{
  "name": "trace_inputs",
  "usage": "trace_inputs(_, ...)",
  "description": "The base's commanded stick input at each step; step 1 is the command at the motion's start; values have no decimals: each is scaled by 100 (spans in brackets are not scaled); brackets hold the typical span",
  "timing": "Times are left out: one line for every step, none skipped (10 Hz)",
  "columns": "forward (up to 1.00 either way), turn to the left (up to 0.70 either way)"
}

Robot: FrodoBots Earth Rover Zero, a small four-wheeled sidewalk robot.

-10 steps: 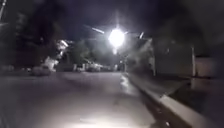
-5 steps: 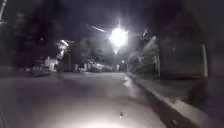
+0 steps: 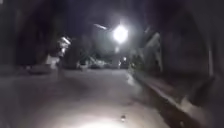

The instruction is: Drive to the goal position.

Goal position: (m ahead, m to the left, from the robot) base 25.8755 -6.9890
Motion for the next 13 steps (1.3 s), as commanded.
trace_inputs(70,0)
trace_inputs(70,0)
trace_inputs(70,0)
trace_inputs(70,0)
trace_inputs(70,0)
trace_inputs(70,0)
trace_inputs(70,0)
trace_inputs(70,0)
trace_inputs(70,0)
trace_inputs(70,-35)
trace_inputs(70,-35)
trace_inputs(70,-35)
trace_inputs(70,-35)
